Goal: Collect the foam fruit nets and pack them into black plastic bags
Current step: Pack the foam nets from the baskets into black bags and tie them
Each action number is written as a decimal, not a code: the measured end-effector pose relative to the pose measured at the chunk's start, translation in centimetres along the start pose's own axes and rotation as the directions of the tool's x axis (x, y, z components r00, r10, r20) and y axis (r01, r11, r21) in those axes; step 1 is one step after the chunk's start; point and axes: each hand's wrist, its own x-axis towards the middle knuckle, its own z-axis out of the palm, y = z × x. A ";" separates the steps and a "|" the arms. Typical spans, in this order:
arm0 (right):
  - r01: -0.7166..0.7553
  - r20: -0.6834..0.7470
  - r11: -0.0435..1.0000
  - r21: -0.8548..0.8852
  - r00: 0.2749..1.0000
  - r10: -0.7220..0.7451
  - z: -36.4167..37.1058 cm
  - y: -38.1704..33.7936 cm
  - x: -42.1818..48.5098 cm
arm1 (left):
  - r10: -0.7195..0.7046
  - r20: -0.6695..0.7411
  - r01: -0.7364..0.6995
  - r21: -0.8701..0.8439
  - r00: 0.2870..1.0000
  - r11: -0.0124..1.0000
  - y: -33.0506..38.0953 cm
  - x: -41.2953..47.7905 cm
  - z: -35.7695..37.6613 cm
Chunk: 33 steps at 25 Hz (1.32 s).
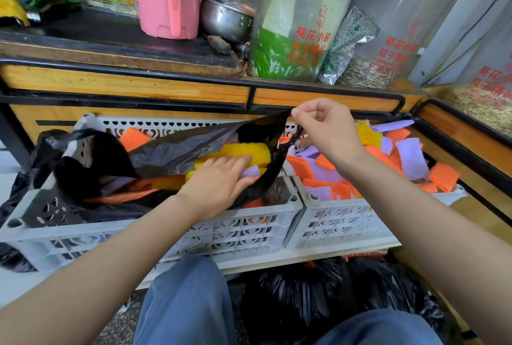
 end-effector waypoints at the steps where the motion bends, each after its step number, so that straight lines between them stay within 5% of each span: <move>1: -0.011 -0.001 1.000 0.011 1.000 0.011 -0.2 0.3 0.1 | 0.039 0.030 -0.039 -0.002 0.999 0.999 0.3 -0.5 0.1; 5: -0.028 0.047 0.999 0.037 0.999 0.026 -0.7 1.4 0.1 | 0.104 0.102 -0.118 0.148 0.989 0.982 -0.5 -1.7 0.5; 9: 0.029 0.181 0.994 0.105 0.982 -0.048 -1.6 2.1 -0.1 | 0.133 -0.106 -0.106 0.223 0.986 0.969 0.8 -1.3 -0.9; 13: 0.160 0.103 0.985 -0.060 0.983 -0.153 -4.6 5.5 0.4 | 0.344 -0.419 -0.297 0.175 0.840 0.939 5.2 0.3 -3.6; 15: 0.169 0.009 0.955 -0.242 0.985 -0.172 -7.1 8.7 0.8 | 0.470 -0.454 -0.435 0.186 0.758 0.881 7.8 1.9 -4.0; 18: 0.104 0.002 0.801 -0.590 0.992 -0.127 -11.5 14.7 1.3 | 0.563 -0.354 -0.536 0.182 0.746 0.824 11.1 6.0 -2.1; 20: 0.018 0.009 0.698 -0.716 1.000 -0.017 -14.0 18.3 1.6 | 0.503 -0.238 -0.496 0.094 0.831 0.863 12.2 9.5 0.3; 23: -0.095 -0.021 0.683 -0.725 0.993 0.115 -16.4 22.6 2.7 | 0.243 -0.026 -0.245 -0.135 0.970 0.960 12.0 14.6 5.2; 25: -0.134 -0.031 0.700 -0.702 0.987 0.157 -17.0 24.8 3.8 | 0.110 0.079 -0.092 -0.201 0.991 0.975 11.2 16.4 8.0; 29: -0.172 -0.011 0.641 -0.748 0.969 0.247 -17.0 28.5 6.7 | 0.000 0.252 0.024 -0.092 0.968 0.995 10.0 18.6 11.0; 33: -0.189 0.002 0.519 -0.834 0.938 0.346 -16.6 30.0 8.6 | -0.073 0.269 0.034 0.149 0.960 0.988 9.4 19.9 11.7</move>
